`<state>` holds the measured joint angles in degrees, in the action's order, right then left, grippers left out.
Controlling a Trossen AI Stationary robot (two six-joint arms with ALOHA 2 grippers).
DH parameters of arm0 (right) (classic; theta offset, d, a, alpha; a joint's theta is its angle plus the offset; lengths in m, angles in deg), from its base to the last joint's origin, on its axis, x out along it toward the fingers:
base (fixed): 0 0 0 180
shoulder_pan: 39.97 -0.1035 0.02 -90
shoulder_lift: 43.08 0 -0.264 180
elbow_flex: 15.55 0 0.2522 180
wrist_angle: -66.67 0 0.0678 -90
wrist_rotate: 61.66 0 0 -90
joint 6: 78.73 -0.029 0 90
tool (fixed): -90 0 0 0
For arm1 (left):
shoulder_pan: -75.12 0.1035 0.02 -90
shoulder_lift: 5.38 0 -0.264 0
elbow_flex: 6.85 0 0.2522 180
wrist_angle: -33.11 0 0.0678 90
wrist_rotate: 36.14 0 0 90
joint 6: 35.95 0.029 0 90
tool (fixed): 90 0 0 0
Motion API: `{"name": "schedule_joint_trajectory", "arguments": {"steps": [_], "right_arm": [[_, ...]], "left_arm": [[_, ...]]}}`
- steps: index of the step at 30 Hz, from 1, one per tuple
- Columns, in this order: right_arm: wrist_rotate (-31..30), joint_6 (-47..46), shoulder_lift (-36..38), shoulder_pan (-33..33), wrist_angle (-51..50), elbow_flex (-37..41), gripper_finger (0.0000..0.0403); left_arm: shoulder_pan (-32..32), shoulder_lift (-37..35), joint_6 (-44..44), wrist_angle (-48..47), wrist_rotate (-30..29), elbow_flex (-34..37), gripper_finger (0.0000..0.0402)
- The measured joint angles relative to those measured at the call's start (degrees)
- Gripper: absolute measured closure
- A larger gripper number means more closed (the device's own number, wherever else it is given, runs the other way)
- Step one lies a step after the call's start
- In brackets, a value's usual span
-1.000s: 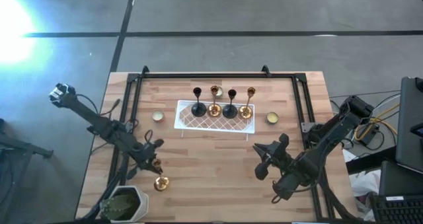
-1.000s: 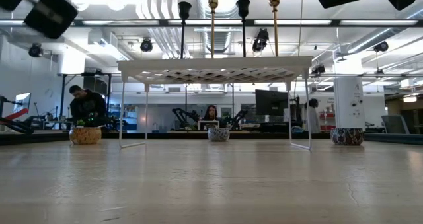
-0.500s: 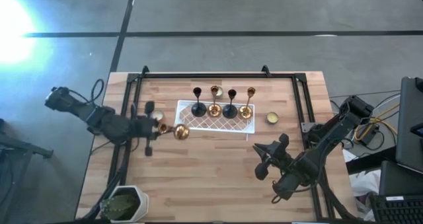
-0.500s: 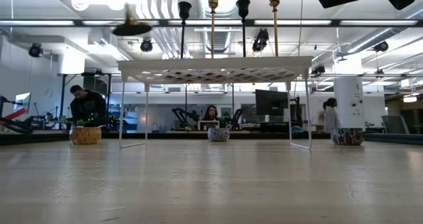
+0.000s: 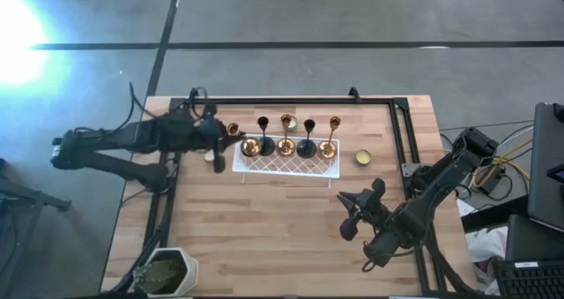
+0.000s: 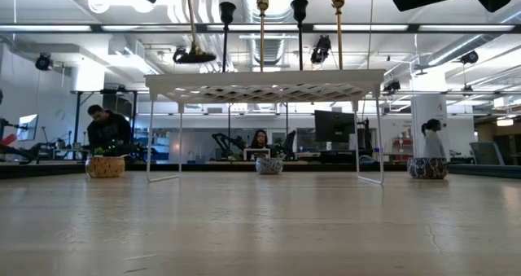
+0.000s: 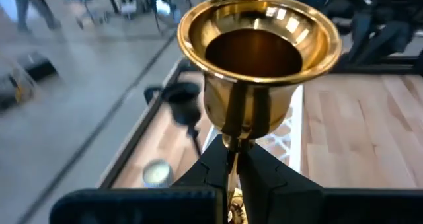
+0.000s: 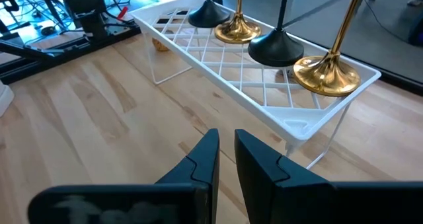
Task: Pick & Place candle stick holders
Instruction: Put the golden candle holder on the shelf
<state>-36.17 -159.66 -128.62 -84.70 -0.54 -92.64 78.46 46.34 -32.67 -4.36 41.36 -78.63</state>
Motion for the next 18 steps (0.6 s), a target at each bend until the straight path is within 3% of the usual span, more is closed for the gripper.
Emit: {"name": "schedule_joint_trajectory", "arguments": {"steps": [5,18], "right_arm": [[0.02,0.14,0.00,0.00,0.00,0.00,0.0360],[0.06,0.10,0.00,0.00,0.09,0.00,0.0360]], "left_arm": [[4.83,1.59,-2.18,-3.00,5.01,0.02,0.0382],[7.28,2.82,-1.34,-4.11,4.97,0.02,0.0382]]}}
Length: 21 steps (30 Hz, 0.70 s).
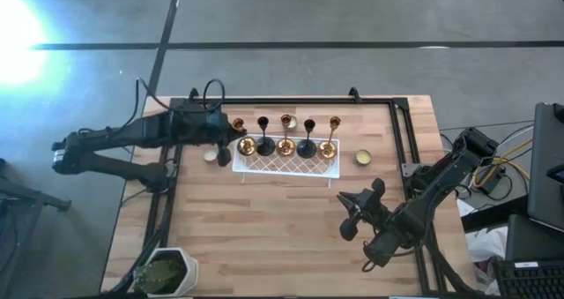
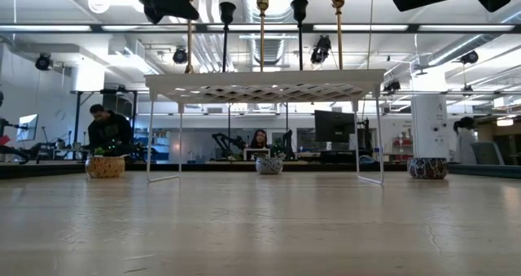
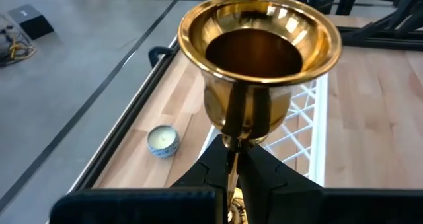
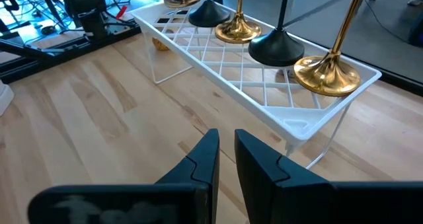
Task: Pick & Place candle stick holders
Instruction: Put the golden candle holder on the shelf
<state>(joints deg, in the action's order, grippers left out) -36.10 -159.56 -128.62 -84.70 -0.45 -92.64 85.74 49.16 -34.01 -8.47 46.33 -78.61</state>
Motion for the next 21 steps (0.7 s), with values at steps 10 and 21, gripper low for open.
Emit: {"name": "schedule_joint_trajectory", "arguments": {"steps": [10,21], "right_arm": [[0.00,0.26,0.00,0.00,0.02,0.00,0.0360],[0.02,0.50,0.00,0.00,0.02,0.00,0.0360]], "left_arm": [[1.18,0.79,-1.60,-1.16,0.50,0.11,0.0382],[1.31,1.42,-4.05,-1.29,2.32,0.11,0.0382]]}}
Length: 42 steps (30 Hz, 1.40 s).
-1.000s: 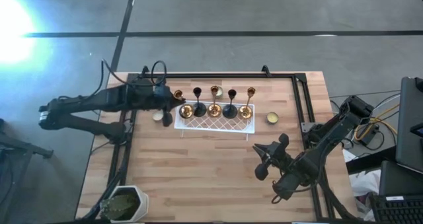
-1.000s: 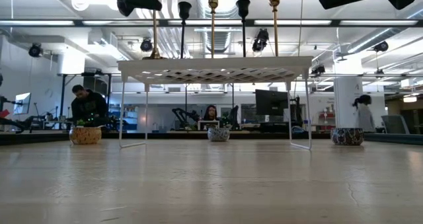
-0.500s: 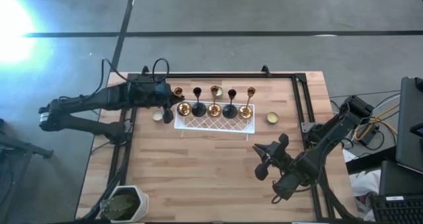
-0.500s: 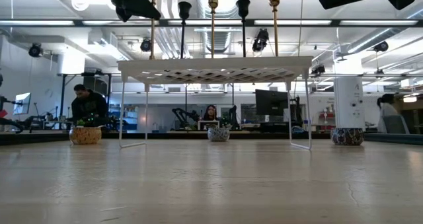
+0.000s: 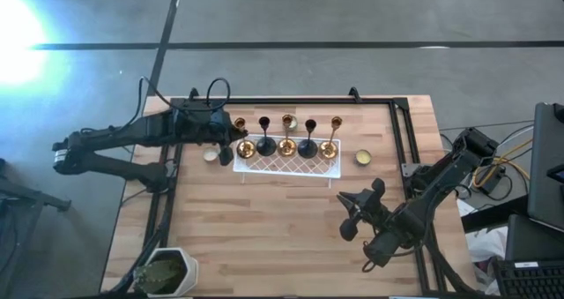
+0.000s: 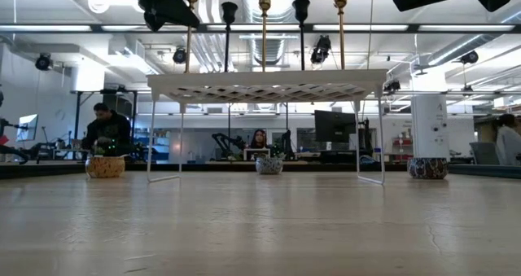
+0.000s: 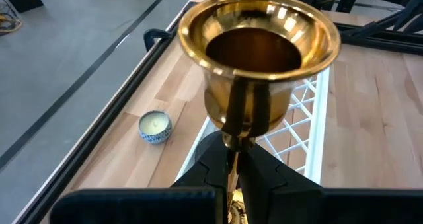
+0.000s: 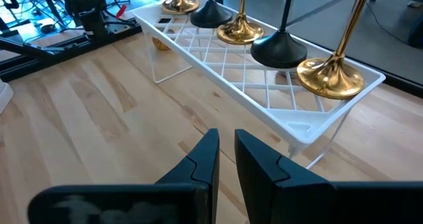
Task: Pick & Place candle stick holders
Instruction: Put the golden candle holder on the shelf
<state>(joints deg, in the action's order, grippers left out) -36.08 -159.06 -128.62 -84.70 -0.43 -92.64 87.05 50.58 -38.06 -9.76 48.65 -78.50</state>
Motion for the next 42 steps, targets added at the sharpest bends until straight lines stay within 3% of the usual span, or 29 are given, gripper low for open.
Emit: {"name": "schedule_joint_trajectory", "arguments": {"steps": [11,27,42], "right_arm": [[0.00,0.00,0.00,0.02,0.00,0.00,0.0360],[0.00,0.00,0.00,0.00,0.15,0.00,0.0360],[0.04,-0.02,0.00,0.00,0.22,0.00,0.0360]], "left_arm": [[0.00,0.02,-1.72,-0.78,3.35,0.09,0.0382],[0.79,0.02,0.53,-0.63,-0.07,0.09,0.0382],[0.90,0.13,0.82,3.40,0.19,2.80,0.0382]]}}
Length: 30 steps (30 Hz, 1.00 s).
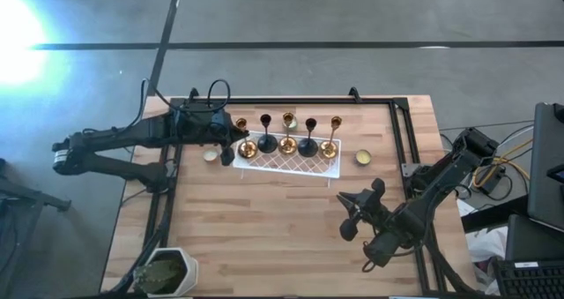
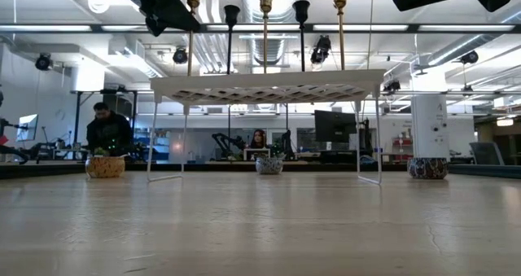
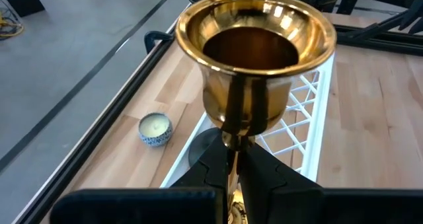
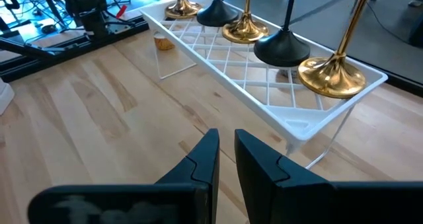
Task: Pick & Place candle stick holders
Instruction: Put the golden candle holder on the shelf
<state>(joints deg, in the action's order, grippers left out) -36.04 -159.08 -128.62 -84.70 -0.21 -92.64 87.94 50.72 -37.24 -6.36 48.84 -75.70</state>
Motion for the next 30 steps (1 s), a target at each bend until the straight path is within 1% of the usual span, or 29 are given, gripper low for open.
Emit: {"name": "schedule_joint_trajectory", "arguments": {"steps": [5,12,21,24,30], "right_arm": [[0.02,0.00,0.00,0.00,0.04,0.00,0.0360],[0.09,0.00,0.00,0.00,0.11,0.00,0.0360],[0.11,-0.05,0.00,0.00,0.24,0.00,0.0360],[0.09,0.13,0.00,0.00,0.25,0.00,0.0360],[-0.07,1.07,0.00,0.02,0.37,0.00,0.0360]], "left_arm": [[0.07,-0.04,0.53,-0.05,0.07,-0.15,0.0382],[0.22,0.07,1.80,-0.22,-0.04,0.07,0.0333],[0.21,-0.15,3.11,0.19,-0.02,-0.04,0.0317],[0.20,-0.55,3.12,0.15,-0.01,-0.04,0.0299],[0.20,-1.03,2.31,-1.54,0.00,-1.38,0.0246]]}}
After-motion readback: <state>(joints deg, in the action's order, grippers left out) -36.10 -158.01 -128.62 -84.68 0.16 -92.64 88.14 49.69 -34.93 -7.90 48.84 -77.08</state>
